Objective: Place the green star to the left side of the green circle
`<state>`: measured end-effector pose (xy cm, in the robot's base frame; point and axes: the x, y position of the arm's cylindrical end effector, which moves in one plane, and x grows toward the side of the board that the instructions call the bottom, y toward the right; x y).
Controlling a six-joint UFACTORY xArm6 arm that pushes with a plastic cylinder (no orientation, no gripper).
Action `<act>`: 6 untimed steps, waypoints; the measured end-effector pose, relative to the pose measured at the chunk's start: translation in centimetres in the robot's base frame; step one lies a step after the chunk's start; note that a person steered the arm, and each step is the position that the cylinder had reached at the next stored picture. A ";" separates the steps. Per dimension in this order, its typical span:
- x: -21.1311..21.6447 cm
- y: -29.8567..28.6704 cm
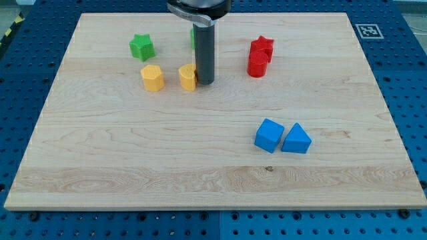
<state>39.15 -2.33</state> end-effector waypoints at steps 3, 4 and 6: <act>0.0 -2.4; -0.5 -4.6; -2.4 -1.4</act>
<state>36.75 -3.74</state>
